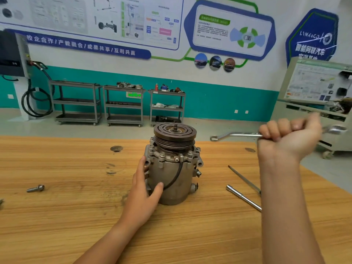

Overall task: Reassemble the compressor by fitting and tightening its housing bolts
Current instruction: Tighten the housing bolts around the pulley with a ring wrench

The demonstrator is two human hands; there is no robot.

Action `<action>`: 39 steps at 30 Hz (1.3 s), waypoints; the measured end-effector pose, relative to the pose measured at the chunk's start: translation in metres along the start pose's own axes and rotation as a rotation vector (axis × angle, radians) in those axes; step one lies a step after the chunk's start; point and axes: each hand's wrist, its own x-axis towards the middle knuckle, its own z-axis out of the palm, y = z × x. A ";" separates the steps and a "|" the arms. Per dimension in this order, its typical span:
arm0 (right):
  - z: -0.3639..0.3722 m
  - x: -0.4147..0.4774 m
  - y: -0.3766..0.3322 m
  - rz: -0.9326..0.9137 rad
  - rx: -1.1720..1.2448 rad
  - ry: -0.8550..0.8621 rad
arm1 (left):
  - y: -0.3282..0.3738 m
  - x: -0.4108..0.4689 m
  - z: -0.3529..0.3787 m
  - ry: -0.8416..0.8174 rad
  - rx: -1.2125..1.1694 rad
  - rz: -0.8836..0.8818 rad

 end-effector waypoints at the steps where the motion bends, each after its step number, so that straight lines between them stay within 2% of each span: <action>1: -0.006 0.005 0.008 0.051 -0.019 0.037 | 0.000 0.000 0.000 0.005 0.003 0.008; 4: -0.022 0.013 0.030 0.161 0.002 0.071 | -0.002 0.001 0.000 0.009 0.001 0.010; 8: -0.032 0.017 0.044 0.176 0.085 0.084 | -0.001 0.001 0.000 0.014 -0.007 0.005; 14: -0.035 0.018 0.048 0.264 -0.025 0.055 | -0.001 0.001 0.000 0.015 -0.018 -0.005; 18: -0.037 0.016 0.047 0.192 -0.086 0.088 | -0.002 0.001 0.000 0.015 -0.025 -0.013; 22: -0.040 0.017 0.039 0.211 0.055 0.104 | -0.001 0.001 0.000 0.015 -0.034 -0.013; 26: -0.033 0.023 0.035 0.113 0.093 0.085 | -0.001 0.000 0.000 0.015 -0.031 -0.004; 32: -0.035 0.021 0.053 0.191 0.089 0.110 | 0.000 0.000 0.000 0.005 -0.039 -0.009; 39: -0.030 0.018 0.052 0.153 0.025 0.057 | -0.002 0.000 0.001 0.019 -0.031 0.003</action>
